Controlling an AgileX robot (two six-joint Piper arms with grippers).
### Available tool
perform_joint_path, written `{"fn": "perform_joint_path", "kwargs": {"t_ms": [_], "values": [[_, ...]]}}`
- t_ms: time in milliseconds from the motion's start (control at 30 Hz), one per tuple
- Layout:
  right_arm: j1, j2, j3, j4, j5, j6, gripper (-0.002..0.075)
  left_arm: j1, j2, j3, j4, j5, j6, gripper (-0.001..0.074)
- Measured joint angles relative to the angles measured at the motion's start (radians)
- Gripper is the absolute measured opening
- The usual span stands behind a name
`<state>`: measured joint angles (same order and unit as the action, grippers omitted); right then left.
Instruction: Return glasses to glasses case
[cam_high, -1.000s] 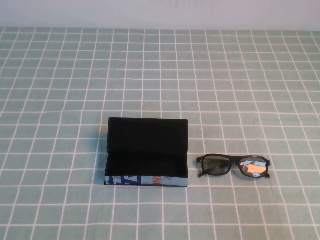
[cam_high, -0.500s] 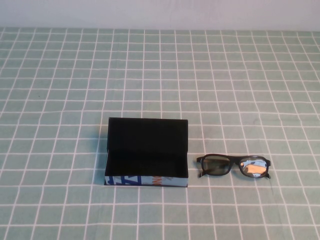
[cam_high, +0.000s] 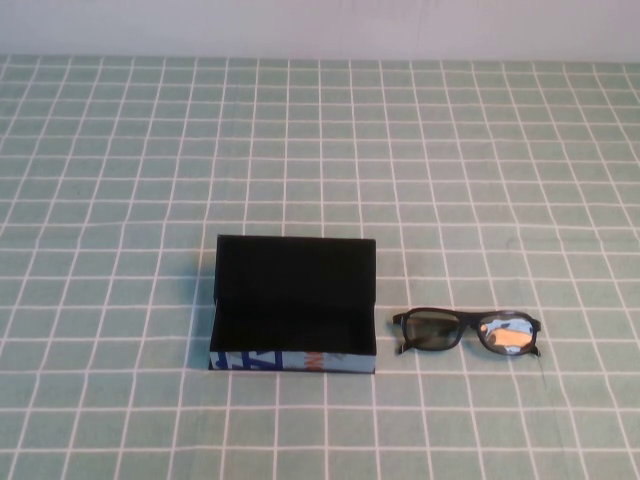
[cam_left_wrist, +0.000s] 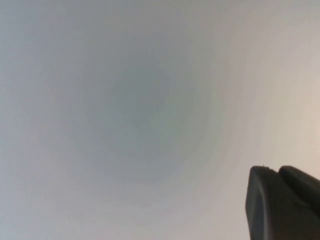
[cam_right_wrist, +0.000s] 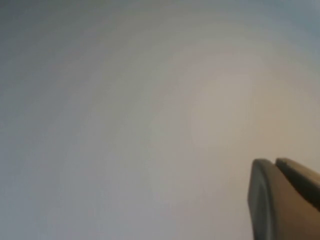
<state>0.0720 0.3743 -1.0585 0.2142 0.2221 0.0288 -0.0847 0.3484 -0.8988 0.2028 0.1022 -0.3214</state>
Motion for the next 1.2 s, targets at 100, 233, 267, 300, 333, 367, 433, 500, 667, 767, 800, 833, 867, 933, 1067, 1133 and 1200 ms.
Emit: {"fn": "perform_joint_path", "kwargs": {"t_ms": [100,233,267,300,333,367,433,500,667,767,800,833,867,933,1067,1133,1200], "values": [[0.0,0.128,-0.082,-0.035,0.199,0.0,-0.0013,0.0,0.074,-0.056,0.0,0.186,0.0,0.0001],[0.0,0.294,-0.103,-0.083,0.388,0.0,-0.0013,0.0,0.139,-0.059,0.0,0.341,0.0,0.0001],[0.0,0.323,-0.103,-0.095,0.417,0.0,-0.0013,0.0,0.145,-0.052,0.0,0.366,0.0,0.0001],[0.0,0.356,-0.103,-0.111,0.446,0.0,-0.0013,0.0,0.147,-0.045,0.0,0.391,0.0,0.0001],[0.0,0.387,-0.103,-0.119,0.465,0.0,-0.0013,0.0,0.147,-0.039,0.002,0.412,0.0,0.0001],[0.0,0.409,-0.103,-0.119,0.473,0.0,-0.0013,0.0,0.147,-0.037,0.007,0.427,0.0,0.0001],[0.008,0.46,-0.103,-0.109,0.496,0.0,-0.0013,0.0,0.147,-0.033,0.015,0.464,0.0,0.0001],[0.031,0.503,-0.103,-0.085,0.529,0.0,-0.0013,0.0,0.147,-0.031,0.021,0.493,0.0,0.0001],[0.097,0.646,-0.103,-0.072,0.637,-0.071,-0.0013,0.0,0.154,0.001,0.021,0.595,0.0,0.0001],[0.128,0.75,-0.113,-0.072,0.661,-0.2,-0.0013,0.0,0.156,0.037,0.016,0.673,0.0,0.0001],[0.136,0.789,-0.124,-0.072,0.678,-0.247,-0.0013,0.0,0.157,0.049,0.011,0.701,0.0,0.0001],[0.142,0.828,-0.137,-0.072,0.7,-0.293,-0.0013,0.0,0.157,0.061,0.004,0.723,0.0,0.0001],[0.147,0.866,-0.15,-0.07,0.727,-0.331,-0.0013,0.0,0.157,0.071,-0.002,0.74,-0.002,0.0001],[0.152,0.941,-0.185,-0.06,0.791,-0.427,-0.0013,0.0,0.157,0.095,-0.009,0.774,-0.002,0.0001],[0.174,1.051,-0.234,-0.054,0.877,-0.645,-0.0013,0.0,0.159,0.126,-0.015,0.811,-0.002,0.0001],[0.199,1.098,-0.247,-0.047,0.906,-0.743,-0.0013,0.0,0.158,0.128,-0.019,0.817,-0.002,0.0001],[0.232,1.14,-0.251,-0.045,0.919,-0.797,-0.0013,0.0,0.158,0.128,-0.019,0.817,-0.002,0.0001]]}}
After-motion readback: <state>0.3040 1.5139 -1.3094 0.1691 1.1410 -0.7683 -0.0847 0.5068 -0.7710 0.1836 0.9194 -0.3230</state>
